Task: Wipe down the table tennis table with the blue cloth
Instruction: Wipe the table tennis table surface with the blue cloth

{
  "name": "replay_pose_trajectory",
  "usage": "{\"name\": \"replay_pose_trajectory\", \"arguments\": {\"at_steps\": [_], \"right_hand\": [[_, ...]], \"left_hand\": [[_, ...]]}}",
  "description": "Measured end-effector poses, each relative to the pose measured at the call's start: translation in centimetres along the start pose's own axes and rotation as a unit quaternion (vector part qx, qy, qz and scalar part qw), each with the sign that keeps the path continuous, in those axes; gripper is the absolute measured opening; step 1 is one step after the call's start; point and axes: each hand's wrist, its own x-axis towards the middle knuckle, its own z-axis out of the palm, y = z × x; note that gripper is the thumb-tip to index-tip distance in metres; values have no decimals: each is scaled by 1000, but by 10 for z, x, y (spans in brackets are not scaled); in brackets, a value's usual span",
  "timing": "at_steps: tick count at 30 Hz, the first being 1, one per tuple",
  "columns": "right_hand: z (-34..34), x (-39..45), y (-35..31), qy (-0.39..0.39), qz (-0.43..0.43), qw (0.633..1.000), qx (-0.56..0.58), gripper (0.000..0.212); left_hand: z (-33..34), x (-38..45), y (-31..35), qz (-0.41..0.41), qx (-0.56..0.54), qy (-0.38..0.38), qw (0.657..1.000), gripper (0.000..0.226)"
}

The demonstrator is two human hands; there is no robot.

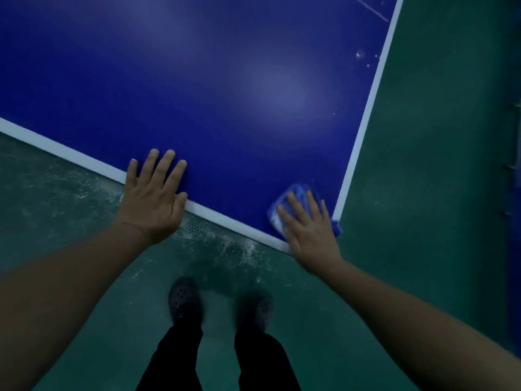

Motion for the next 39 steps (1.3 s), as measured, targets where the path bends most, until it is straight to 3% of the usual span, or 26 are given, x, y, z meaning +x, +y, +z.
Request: {"name": "replay_pose_trajectory", "arguments": {"at_steps": [4,7,12,16,18,20,21,22,24,26,29,31,33,35,37,39], "right_hand": [[7,-21,13,2,-30,1000,7,48],[0,8,37,-3,-59,998,11,49],[-28,107,96,45,15,998,44,50],[-51,179,111,60,52,995,57,53],[-53,187,94,67,-18,997,46,56],[-47,180,91,48,-184,982,17,55],[-49,186,105,47,-222,974,6,55],[-49,205,132,55,-207,977,-7,57],[-58,249,195,70,-65,994,-44,62],[-73,282,253,48,76,996,-6,63],[-80,277,251,64,128,987,76,55],[-71,243,209,72,52,995,49,58],[-52,190,172,51,-131,990,18,60],[-39,157,174,17,-298,954,-16,56],[-45,183,210,32,-307,951,-29,54],[-60,226,248,55,-185,980,-40,54]], "left_hand": [[-5,2,40,-71,-53,52,995,64],[3,7,97,-73,-97,89,989,57],[24,40,187,-127,-109,93,982,62],[42,57,218,-193,-63,87,975,69],[46,61,217,-203,-31,86,975,69],[48,60,218,-206,-21,90,974,67],[49,60,219,-209,-20,93,973,66],[50,62,219,-209,-21,92,973,66],[50,63,220,-209,-24,92,973,65],[51,62,219,-211,-26,97,972,65],[50,61,220,-211,-37,102,972,64],[50,61,219,-211,-39,104,971,64],[50,60,219,-207,-36,101,972,62],[51,60,218,-207,-32,103,972,61],[51,60,217,-204,-35,104,973,60],[52,60,217,-204,-38,107,972,61]]}}
